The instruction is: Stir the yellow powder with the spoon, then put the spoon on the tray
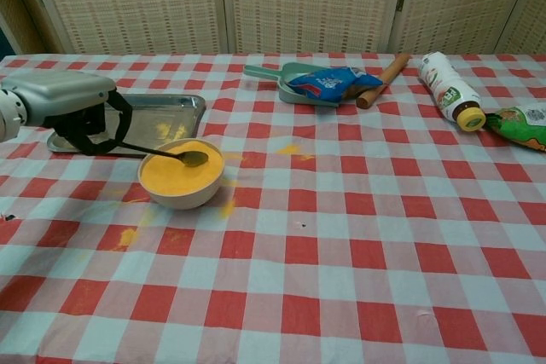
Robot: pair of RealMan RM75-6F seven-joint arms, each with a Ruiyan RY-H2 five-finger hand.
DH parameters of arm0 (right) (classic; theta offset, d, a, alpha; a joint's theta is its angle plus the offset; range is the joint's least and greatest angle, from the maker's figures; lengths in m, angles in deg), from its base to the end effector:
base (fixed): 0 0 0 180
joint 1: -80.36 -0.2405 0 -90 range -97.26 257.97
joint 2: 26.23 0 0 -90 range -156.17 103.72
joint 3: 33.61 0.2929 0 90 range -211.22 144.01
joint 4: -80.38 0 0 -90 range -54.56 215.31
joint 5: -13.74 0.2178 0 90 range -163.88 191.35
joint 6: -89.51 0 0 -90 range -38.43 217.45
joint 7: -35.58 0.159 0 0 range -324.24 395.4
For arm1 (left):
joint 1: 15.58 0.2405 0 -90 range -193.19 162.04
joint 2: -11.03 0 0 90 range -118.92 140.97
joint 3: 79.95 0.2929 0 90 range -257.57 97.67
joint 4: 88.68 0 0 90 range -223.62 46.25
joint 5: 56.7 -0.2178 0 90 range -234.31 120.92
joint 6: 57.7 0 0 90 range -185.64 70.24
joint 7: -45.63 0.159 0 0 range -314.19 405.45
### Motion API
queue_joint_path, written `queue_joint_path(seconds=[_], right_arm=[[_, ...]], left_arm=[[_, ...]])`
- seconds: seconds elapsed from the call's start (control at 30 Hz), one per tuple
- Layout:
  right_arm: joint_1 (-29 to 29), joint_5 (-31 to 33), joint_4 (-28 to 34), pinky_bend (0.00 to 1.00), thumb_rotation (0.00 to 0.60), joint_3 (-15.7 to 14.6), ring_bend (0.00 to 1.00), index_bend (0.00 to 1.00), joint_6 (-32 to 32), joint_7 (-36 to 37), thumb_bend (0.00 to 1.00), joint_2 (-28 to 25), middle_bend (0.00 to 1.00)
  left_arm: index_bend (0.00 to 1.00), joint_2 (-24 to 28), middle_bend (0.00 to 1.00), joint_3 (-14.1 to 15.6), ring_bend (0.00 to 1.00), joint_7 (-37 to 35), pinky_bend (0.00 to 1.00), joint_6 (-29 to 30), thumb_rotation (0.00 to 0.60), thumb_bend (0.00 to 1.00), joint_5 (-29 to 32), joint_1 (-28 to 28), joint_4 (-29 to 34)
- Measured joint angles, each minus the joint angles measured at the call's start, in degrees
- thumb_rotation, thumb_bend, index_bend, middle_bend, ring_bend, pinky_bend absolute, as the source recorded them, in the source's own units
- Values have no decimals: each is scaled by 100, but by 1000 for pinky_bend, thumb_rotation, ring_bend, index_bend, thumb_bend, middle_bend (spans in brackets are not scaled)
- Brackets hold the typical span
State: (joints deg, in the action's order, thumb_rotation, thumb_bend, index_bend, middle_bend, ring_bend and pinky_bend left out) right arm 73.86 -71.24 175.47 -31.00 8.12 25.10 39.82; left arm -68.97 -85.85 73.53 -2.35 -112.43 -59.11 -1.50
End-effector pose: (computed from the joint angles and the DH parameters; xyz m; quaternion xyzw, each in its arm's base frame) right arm -0.3346 -0.2067 0.1420 0.6315 -0.3708 0.3454 0.5869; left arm -0.2136 0.3943 0.0197 -0.7577 -0.3405 -0.2789 0.4819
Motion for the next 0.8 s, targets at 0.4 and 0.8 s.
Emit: queue_joint_path(seconds=[0.4, 0.8], right_arm=[[-21, -45, 7, 0, 600, -32, 0, 0, 43, -42, 91, 21, 0], [-18, -136, 23, 0, 600, -61, 0, 0, 8, 3, 91, 4, 0]], left_arm=[[1000, 440, 1000, 7, 1000, -143, 1000, 195, 600, 832, -173, 154, 672], [1000, 525, 1000, 155, 1000, 549, 1000, 418, 600, 833, -28, 219, 1018]])
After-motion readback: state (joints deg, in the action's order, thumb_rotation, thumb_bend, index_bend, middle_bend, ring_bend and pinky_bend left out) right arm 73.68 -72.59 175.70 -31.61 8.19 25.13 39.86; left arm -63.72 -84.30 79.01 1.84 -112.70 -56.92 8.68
